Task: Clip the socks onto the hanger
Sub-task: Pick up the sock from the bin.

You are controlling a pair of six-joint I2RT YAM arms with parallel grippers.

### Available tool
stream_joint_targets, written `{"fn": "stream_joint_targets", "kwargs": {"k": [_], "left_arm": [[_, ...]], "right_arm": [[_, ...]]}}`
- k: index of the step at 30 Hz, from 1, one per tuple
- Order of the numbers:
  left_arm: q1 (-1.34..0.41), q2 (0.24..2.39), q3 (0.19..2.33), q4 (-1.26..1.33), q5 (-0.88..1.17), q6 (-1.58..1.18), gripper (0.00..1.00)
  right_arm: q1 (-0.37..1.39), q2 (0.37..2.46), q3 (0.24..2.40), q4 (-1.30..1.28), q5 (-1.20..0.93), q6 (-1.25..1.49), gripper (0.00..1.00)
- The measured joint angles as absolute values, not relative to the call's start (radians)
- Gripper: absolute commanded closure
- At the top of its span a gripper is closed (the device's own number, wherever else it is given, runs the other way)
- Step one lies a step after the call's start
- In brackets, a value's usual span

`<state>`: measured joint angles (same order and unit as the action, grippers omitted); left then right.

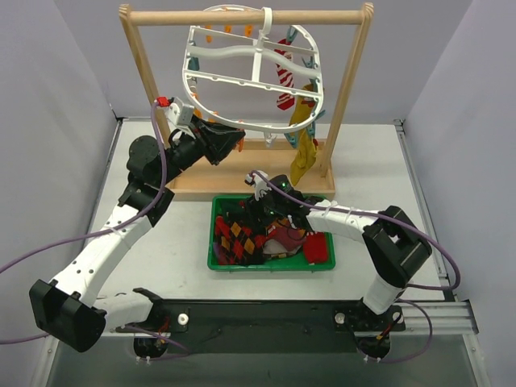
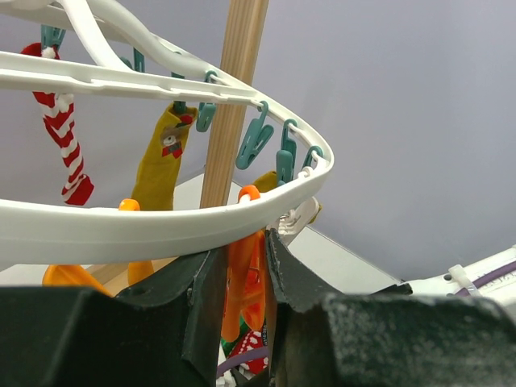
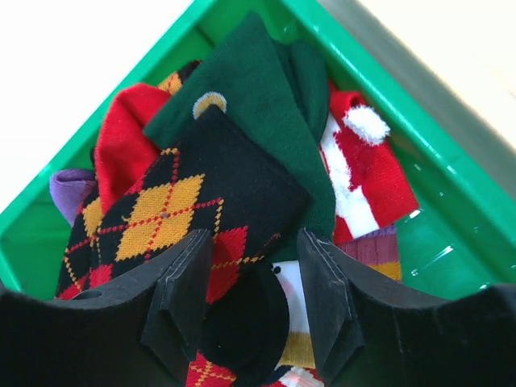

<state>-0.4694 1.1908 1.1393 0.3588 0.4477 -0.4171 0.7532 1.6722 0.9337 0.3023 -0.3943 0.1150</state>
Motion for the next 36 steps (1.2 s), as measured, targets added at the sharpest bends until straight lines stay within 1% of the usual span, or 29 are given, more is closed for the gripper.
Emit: {"fn": "stream_joint_targets", "kwargs": {"k": [8, 13, 16, 17, 20, 23, 25, 27, 31, 36], "left_arm": [[-0.469, 1.176, 1.125, 0.363, 0.442, -0.414, 1.00], [-0.469, 1.174, 1.123, 0.364, 0.440, -0.414, 1.00], [-0.469, 1.172, 1.123, 0.364, 0.440, -0.414, 1.00], [-0.469, 1.172, 1.123, 0.364, 0.440, -0.413, 1.00], [-0.469, 1.171, 1.123, 0.363, 0.440, -0.413, 1.00], [-0.469, 1.170, 1.123, 0.363, 0.440, -0.413, 1.00], [-0.469, 1.170, 1.123, 0.363, 0.440, -0.413, 1.00], [-0.469, 1.170, 1.123, 0.364, 0.440, -0.413, 1.00], [-0.469, 1.170, 1.123, 0.364, 0.440, -0.413, 1.00], [-0.469, 1.170, 1.123, 0.364, 0.440, -0.412, 1.00]], "right_arm": [[0.741, 1.682, 0.937, 0.303, -0.421, 0.151, 0.55], [0.729, 1.714, 0.965, 0.318, -0.440, 0.180, 0.60], [0.719, 1.742, 0.979, 0.327, -0.455, 0.192, 0.74], [0.715, 1.752, 0.985, 0.330, -0.459, 0.199, 0.83], [0.713, 1.764, 0.987, 0.334, -0.465, 0.209, 0.88], [0.713, 1.757, 0.983, 0.348, -0.461, 0.204, 0.91], [0.716, 1.731, 0.965, 0.355, -0.451, 0.189, 0.92], [0.720, 1.682, 0.937, 0.356, -0.436, 0.171, 0.96], [0.728, 1.532, 0.889, 0.368, -0.409, 0.135, 1.00], [0.746, 1.373, 0.882, 0.399, -0.397, 0.100, 1.00]]}}
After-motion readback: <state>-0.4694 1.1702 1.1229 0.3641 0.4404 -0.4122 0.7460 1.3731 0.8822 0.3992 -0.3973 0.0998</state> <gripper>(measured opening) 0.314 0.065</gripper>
